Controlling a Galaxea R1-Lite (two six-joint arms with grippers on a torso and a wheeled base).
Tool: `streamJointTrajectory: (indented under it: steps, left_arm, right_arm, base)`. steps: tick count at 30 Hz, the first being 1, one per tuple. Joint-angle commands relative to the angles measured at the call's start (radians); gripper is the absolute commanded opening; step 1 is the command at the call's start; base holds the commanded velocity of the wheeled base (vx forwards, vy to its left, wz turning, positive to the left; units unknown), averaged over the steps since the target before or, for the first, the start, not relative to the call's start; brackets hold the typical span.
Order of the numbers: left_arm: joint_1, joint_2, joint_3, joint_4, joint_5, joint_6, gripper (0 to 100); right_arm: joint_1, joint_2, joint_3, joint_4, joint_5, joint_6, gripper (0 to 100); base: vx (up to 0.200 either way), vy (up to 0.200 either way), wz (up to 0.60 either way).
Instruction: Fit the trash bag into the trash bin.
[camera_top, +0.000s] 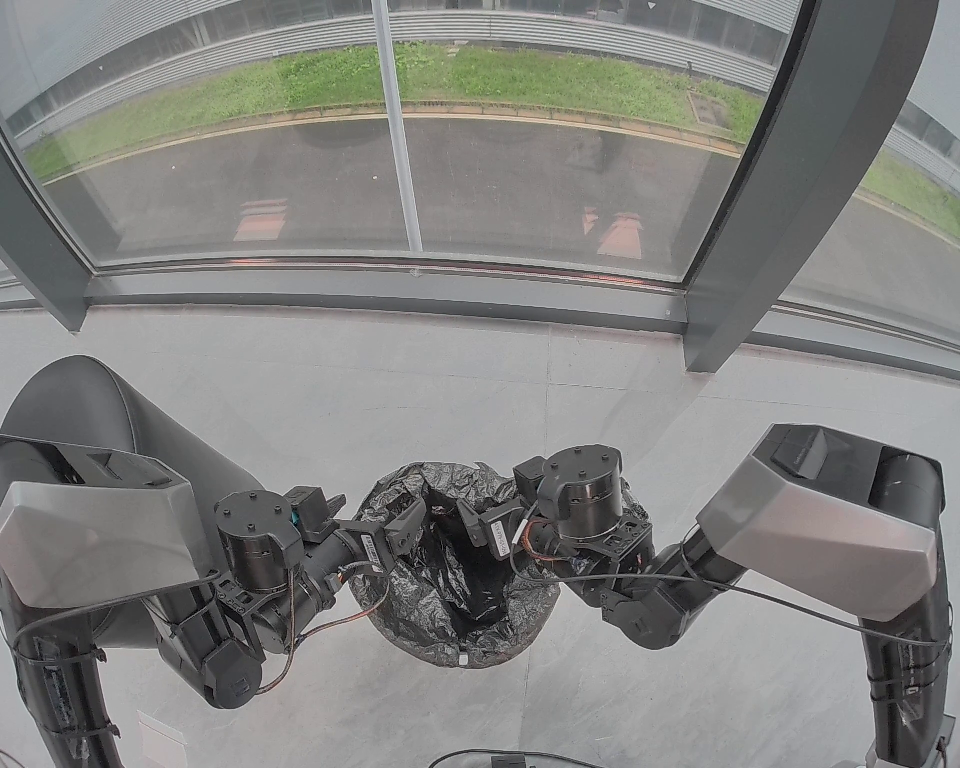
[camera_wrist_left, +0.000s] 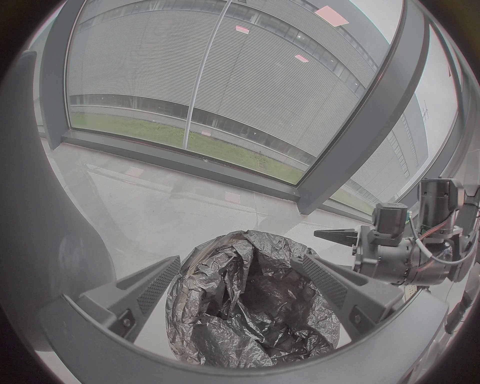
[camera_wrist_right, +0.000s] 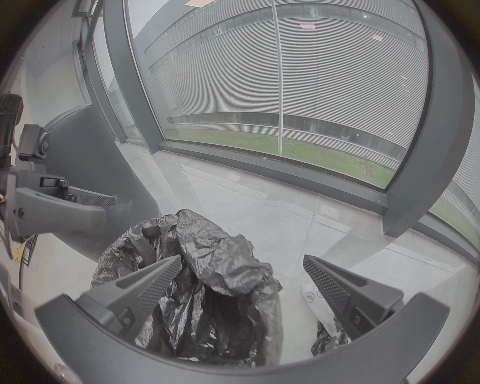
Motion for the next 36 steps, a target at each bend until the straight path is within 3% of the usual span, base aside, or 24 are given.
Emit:
streamJointTrajectory:
  steps: [1, 8, 23, 31, 36]
  left_arm:
    - [0.0, -0.008, 0.001, -0.001, 0.0, -0.003, 100]
    - [0.0, -0.007, 0.004, -0.001, -0.001, -0.008, 100]
    - [-0.002, -0.005, 0.004, -0.002, -0.001, -0.008, 100]
    - [-0.002, -0.016, 0.011, -0.002, 0.0, -0.011, 100]
    - [-0.014, -0.073, 0.055, -0.002, 0.0, -0.031, 100]
  right_arm:
    - [0.0, 0.107, -0.105, 0.02, 0.0, -0.002, 100]
    - [-0.045, 0.184, -0.211, 0.034, -0.002, -0.003, 100]
    - [-0.056, 0.233, -0.245, 0.034, -0.003, -0.036, 100]
    - [-0.042, 0.167, -0.188, 0.017, -0.006, -0.029, 100]
    - [-0.007, 0.032, -0.05, 0.014, -0.006, 0.007, 100]
  base:
    - [0.0, 0.0, 0.0]
    - [0.0, 0.0, 0.0]
    - [0.0, 0.0, 0.0]
    - [0.0, 0.0, 0.0]
    - [0.0, 0.0, 0.0]
